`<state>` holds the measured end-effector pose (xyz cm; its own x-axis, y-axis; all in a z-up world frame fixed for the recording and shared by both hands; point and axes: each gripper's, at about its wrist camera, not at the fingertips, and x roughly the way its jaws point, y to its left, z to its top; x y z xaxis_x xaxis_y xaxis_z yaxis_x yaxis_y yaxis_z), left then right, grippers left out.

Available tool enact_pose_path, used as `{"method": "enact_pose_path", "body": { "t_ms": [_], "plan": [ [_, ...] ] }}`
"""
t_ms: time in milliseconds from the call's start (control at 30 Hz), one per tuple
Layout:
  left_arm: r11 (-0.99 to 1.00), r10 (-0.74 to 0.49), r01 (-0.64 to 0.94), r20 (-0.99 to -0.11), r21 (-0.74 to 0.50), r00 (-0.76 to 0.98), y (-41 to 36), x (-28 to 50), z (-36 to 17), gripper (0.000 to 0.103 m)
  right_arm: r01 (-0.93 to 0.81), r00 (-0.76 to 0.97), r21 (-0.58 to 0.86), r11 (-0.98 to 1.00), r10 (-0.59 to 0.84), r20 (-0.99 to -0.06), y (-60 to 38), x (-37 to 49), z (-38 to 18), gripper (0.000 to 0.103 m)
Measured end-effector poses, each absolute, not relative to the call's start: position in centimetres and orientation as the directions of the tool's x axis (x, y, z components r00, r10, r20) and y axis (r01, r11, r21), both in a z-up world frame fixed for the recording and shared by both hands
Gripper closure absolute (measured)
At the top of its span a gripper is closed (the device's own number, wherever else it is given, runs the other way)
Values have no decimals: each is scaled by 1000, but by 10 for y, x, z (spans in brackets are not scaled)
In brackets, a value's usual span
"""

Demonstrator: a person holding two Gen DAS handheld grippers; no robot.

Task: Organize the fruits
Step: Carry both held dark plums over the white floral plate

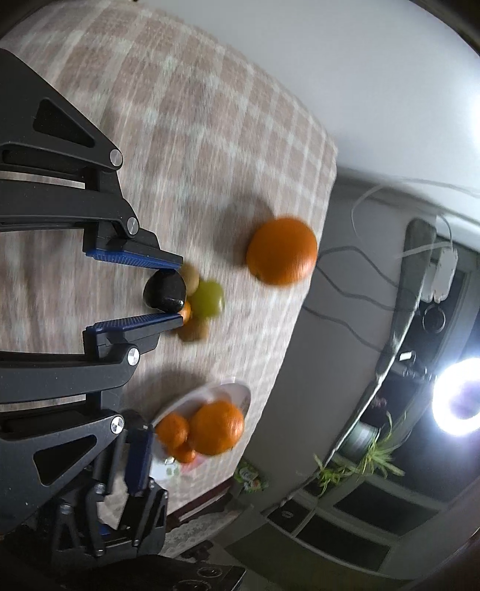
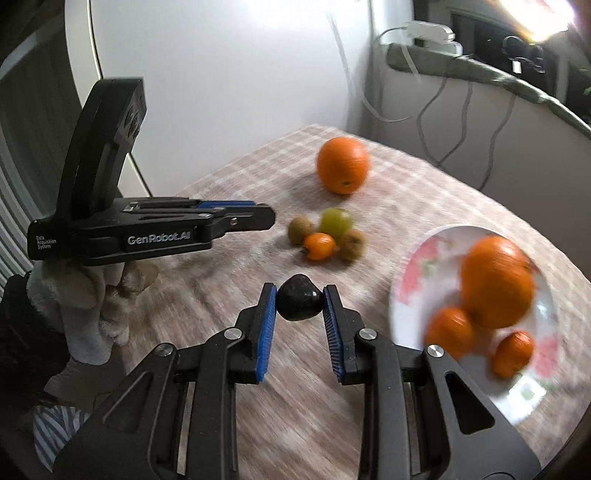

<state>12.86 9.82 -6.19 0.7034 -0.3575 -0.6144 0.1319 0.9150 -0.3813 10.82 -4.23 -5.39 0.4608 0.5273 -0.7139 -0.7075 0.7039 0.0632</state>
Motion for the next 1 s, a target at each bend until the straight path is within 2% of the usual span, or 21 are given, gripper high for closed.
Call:
{"method": "enact_pose_path", "body": {
  "t_ms": [533,1000],
  "plan": [
    [864,-495,303,-559,-403,665,15,115,-41,80,-530,624,19,848,405,-669,-158,105,-30,76],
    [853,-522,386,-580,-351,625,-60,121,-39,80,-456,647,24,890,350,-677,-195,125,-44,76]
  ]
}}
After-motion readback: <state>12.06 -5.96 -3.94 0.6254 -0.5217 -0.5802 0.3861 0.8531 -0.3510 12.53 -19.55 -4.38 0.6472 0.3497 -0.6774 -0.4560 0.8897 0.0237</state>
